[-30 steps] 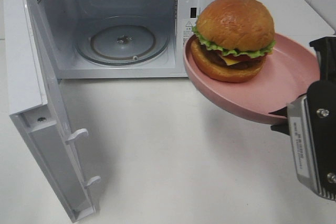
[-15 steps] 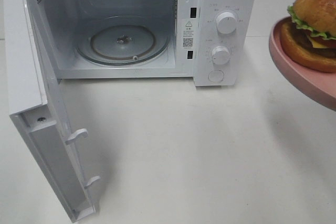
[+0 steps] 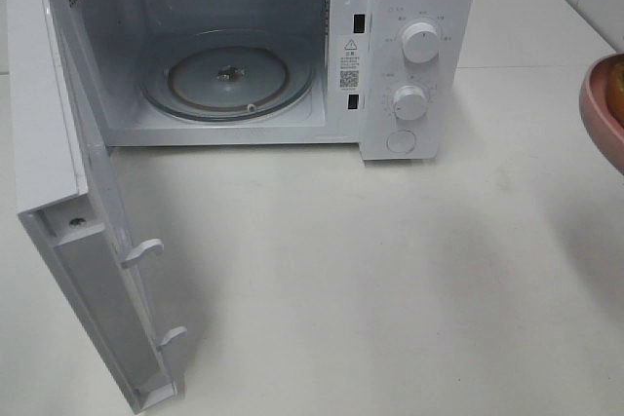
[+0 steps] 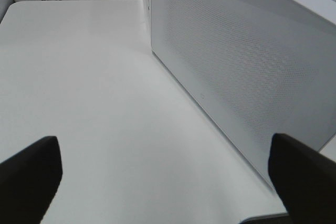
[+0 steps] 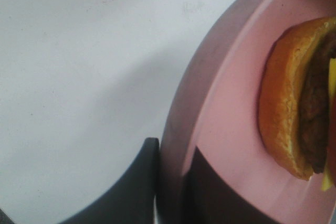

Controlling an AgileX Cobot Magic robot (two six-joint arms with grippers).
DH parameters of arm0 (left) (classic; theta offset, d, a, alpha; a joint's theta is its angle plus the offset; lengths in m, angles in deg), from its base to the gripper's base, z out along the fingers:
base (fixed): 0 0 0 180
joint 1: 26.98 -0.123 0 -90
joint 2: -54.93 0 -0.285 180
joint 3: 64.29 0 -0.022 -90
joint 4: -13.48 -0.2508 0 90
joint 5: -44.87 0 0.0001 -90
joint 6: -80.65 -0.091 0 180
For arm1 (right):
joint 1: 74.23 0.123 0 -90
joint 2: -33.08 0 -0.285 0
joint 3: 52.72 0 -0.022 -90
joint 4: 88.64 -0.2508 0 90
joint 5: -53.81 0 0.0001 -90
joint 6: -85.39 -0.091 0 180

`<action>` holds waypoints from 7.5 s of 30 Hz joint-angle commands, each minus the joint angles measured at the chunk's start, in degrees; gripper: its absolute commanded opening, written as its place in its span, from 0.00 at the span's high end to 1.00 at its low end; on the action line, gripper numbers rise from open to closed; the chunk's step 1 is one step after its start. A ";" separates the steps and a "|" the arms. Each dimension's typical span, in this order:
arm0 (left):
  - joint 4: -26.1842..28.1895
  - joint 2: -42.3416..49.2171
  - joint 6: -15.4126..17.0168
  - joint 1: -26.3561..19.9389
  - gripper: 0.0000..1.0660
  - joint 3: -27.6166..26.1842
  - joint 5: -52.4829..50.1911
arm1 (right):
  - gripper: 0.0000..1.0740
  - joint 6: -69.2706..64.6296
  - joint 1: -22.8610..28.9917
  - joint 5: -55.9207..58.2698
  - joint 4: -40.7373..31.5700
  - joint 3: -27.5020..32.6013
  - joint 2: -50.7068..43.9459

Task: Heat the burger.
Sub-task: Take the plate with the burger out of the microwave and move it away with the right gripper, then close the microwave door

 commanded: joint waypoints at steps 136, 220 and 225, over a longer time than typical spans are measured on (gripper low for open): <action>-0.11 0.97 0.34 0.00 0.06 0.17 -0.34 | 0.29 -11.63 -20.74 10.43 -31.91 -4.01 -35.18; 0.97 0.52 0.46 0.00 0.06 0.17 -0.34 | 0.29 -11.69 -31.80 6.76 -34.21 -1.95 -44.00; 1.09 -1.72 0.46 0.00 0.06 -0.34 -0.86 | 0.29 -11.69 -31.80 6.76 -34.21 -1.95 -44.00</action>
